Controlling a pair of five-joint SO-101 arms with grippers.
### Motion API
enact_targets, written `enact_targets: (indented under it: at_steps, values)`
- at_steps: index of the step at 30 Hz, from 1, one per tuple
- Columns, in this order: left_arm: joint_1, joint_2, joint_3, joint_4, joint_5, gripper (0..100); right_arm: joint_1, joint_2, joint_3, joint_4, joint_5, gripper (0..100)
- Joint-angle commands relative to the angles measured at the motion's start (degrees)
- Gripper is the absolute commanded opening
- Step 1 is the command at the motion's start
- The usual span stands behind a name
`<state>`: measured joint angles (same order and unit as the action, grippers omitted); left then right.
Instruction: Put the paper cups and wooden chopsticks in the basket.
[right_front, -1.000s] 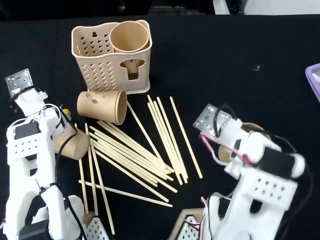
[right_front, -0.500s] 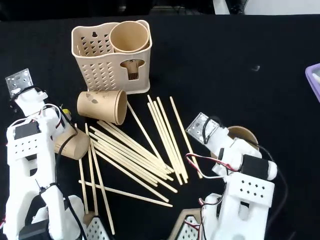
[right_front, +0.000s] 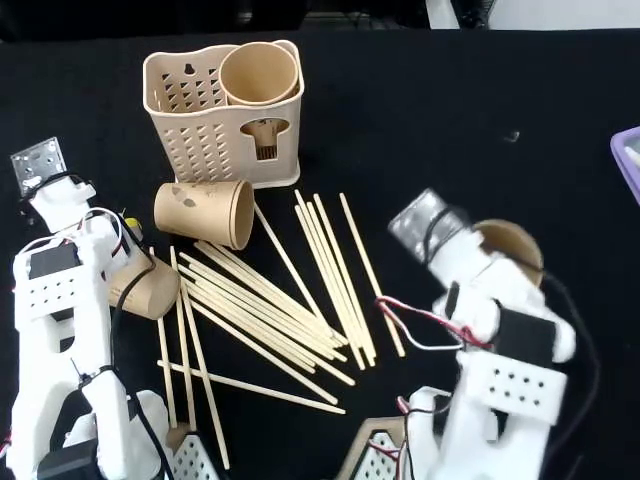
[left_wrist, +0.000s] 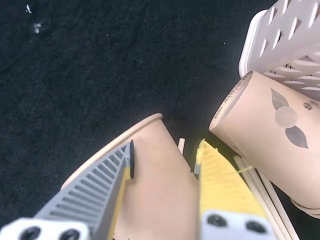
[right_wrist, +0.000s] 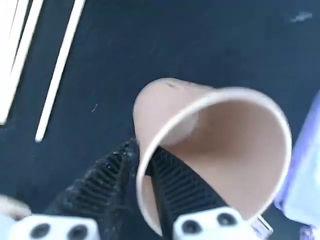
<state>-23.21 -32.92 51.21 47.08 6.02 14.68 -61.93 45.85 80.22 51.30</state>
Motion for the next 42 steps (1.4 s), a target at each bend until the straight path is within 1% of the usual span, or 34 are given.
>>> enact_targets:
  at_steps: [1, 3, 5, 8, 10, 16, 19, 21, 25, 31, 37, 39, 42]
  values:
    - [-0.5, 0.4, 1.2, 0.3, 0.4, 22, -6.6, -0.7, -15.5, 1.8, -14.2, 1.1]
    - [-0.5, 0.4, 1.2, 0.3, 0.4, 22, -12.4, -0.6, -20.1, 0.1, -18.8, 1.1]
    - [-0.5, 0.4, 1.2, 0.3, 0.4, 22, -18.3, 0.7, -22.6, -3.4, -21.7, 1.1]
    - [-0.5, 0.6, 1.2, 0.3, 0.4, 22, -24.2, 4.2, -23.7, -10.5, -25.2, 1.1]
    - [-0.5, 0.7, 1.2, 0.3, 0.4, 22, -27.3, 7.0, -23.9, -16.3, -28.4, 1.1]
    - [-0.5, 0.9, 1.2, 0.2, 0.4, 22, -37.6, 16.7, -24.0, -36.5, -42.2, 1.1]
    - [-0.5, 0.9, 1.2, 0.3, 0.4, 22, -40.8, 22.4, -24.1, -46.8, -43.8, 1.1]
    - [-0.5, 0.4, 2.2, -0.2, 0.4, 22, -42.0, 26.4, -25.5, -51.0, -43.8, 1.1]
    - [-0.5, 0.4, 2.2, -0.2, 0.4, 22, -42.2, 35.5, -32.6, -51.0, -43.8, 1.1]
    - [-0.5, 0.4, 2.2, -0.2, 0.4, 22, -42.0, 47.7, -45.1, -45.2, -43.8, 1.1]
    - [-0.5, 0.4, 2.2, -0.2, 0.4, 22, -42.0, 55.6, -52.9, -39.7, -43.7, 1.1]
    - [-0.5, 0.4, 2.3, -0.2, 0.4, 22, -42.0, 57.5, -53.9, -38.2, -42.0, 1.1]
    - [-0.5, 0.4, 2.3, -0.2, 0.4, 22, -42.0, 58.8, -54.3, -35.9, -35.4, 1.1]
